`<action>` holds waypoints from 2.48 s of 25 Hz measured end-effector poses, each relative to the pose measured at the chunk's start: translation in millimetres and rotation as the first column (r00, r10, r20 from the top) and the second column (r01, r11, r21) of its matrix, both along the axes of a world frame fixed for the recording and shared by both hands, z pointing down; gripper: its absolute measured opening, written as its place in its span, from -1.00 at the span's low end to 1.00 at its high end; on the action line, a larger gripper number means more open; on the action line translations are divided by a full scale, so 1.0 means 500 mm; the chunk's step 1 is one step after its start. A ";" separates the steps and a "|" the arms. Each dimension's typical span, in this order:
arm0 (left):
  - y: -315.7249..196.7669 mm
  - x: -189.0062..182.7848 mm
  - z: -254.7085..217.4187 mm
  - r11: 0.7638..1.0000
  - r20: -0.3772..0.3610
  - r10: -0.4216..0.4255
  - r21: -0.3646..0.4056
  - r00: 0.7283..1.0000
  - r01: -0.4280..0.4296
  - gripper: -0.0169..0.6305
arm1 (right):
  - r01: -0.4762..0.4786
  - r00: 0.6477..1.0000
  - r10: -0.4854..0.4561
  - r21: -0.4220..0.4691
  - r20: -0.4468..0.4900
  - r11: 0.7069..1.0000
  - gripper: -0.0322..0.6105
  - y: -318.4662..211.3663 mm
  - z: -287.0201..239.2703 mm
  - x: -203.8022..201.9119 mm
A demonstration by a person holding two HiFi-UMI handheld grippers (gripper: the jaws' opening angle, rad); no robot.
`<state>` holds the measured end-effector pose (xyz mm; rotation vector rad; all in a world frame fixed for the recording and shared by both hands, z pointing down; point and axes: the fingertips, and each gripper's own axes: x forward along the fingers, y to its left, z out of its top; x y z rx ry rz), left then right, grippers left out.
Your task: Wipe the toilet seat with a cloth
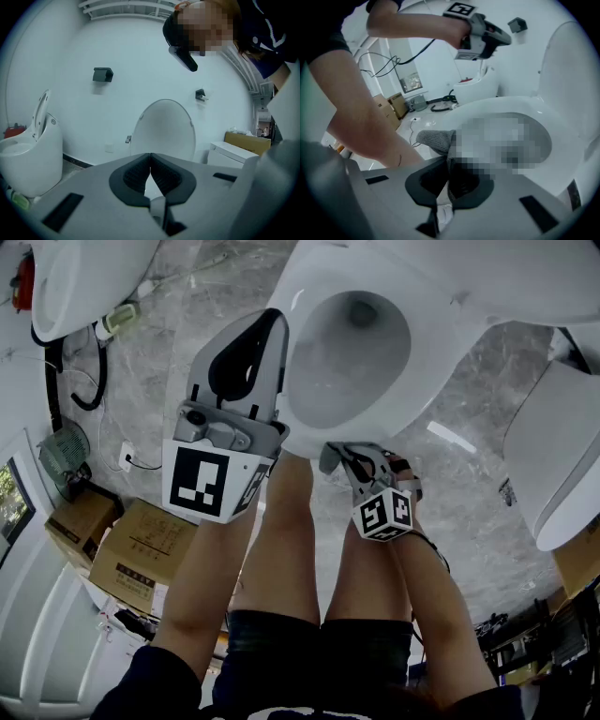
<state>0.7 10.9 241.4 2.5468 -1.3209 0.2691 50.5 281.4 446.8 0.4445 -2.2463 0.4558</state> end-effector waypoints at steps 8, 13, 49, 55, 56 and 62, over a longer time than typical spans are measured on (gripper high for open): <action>-0.002 0.007 0.007 1.000 0.019 0.001 0.001 1.000 -0.001 -0.89 | 0.210 0.978 -0.210 0.129 -0.018 0.969 -0.79 -0.033 0.001 0.126; 0.001 0.023 0.014 1.000 0.011 -0.006 -0.005 1.000 0.006 -0.89 | 0.111 0.989 -0.084 0.235 -0.122 0.966 -0.79 -0.202 0.003 0.288; -0.014 0.007 0.005 1.000 -0.021 -0.003 -0.011 1.000 0.002 -0.89 | 0.135 0.954 -0.163 -0.125 -0.251 0.983 -0.79 -0.084 0.027 0.056; -0.019 -0.012 0.003 1.000 -0.018 0.000 -0.009 1.000 0.000 -0.89 | 0.214 0.935 -0.247 -0.150 -0.255 0.965 -0.79 -0.093 0.038 0.049; -0.021 -0.016 0.002 1.000 -0.019 -0.001 -0.008 1.000 0.001 -0.89 | 0.203 0.928 -0.234 -0.132 -0.289 0.970 -0.79 -0.124 0.046 0.074; -0.022 -0.024 0.007 1.000 -0.018 -0.005 -0.013 1.000 0.005 -0.89 | 0.173 0.869 -0.151 0.005 -0.471 0.985 -0.79 -0.356 0.070 0.229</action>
